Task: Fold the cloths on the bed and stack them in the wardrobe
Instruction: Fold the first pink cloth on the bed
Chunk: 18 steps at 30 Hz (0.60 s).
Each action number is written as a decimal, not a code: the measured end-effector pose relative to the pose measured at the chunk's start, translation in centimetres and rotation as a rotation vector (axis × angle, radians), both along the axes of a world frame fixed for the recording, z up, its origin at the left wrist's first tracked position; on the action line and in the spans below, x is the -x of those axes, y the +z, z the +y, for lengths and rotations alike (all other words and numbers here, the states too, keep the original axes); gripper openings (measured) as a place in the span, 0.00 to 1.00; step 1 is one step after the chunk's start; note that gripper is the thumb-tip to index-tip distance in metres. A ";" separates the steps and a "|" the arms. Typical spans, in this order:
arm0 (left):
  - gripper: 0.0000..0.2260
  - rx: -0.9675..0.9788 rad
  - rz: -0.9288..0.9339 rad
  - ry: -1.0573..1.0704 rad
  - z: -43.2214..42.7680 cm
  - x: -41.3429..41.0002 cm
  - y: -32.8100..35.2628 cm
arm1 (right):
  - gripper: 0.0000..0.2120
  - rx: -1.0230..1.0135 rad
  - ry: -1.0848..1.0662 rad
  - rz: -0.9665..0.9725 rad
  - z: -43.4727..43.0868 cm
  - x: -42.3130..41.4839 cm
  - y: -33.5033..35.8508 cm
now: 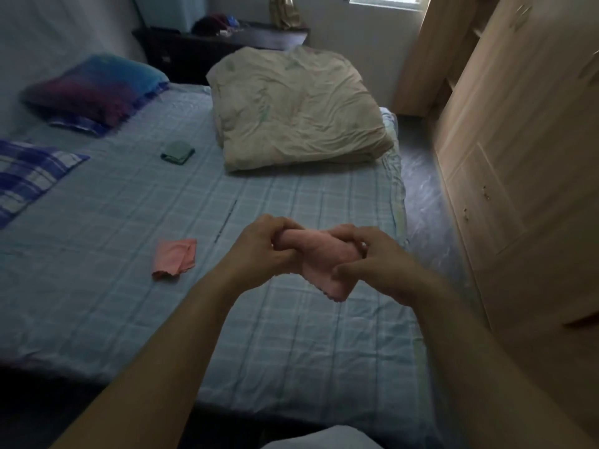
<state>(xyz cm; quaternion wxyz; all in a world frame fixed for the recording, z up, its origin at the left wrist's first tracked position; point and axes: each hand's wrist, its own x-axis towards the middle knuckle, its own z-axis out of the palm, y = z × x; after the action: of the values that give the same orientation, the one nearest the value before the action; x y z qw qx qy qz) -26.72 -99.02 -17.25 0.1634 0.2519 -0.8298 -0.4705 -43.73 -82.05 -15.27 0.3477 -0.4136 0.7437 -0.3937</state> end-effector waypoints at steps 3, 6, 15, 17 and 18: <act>0.09 0.109 -0.031 0.028 -0.1 0.3 0.9 | 0.21 -0.007 -0.017 0.130 0.1 0.5 0.8; 0.07 0.109 0.010 0.009 -0.2 0.5 1.2 | 0.17 -0.005 -0.099 0.151 0.2 1.0 1.3; 0.03 -0.317 0.258 0.011 0.4 0.6 2.7 | 0.05 0.178 -0.107 -0.096 0.3 1.2 3.2; 0.03 -0.403 0.336 0.020 0.3 0.5 2.9 | 0.04 0.223 -0.141 -0.185 0.1 1.1 3.3; 0.04 -0.440 0.365 0.037 0.3 0.5 3.0 | 0.04 0.237 -0.159 -0.224 0.1 1.0 3.4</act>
<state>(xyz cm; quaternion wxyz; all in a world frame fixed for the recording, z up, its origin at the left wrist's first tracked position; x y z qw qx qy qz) -27.19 -98.69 -14.23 0.2600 0.2078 -0.6599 -0.6736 -44.68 -81.98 -11.87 0.3452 -0.3450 0.6791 -0.5484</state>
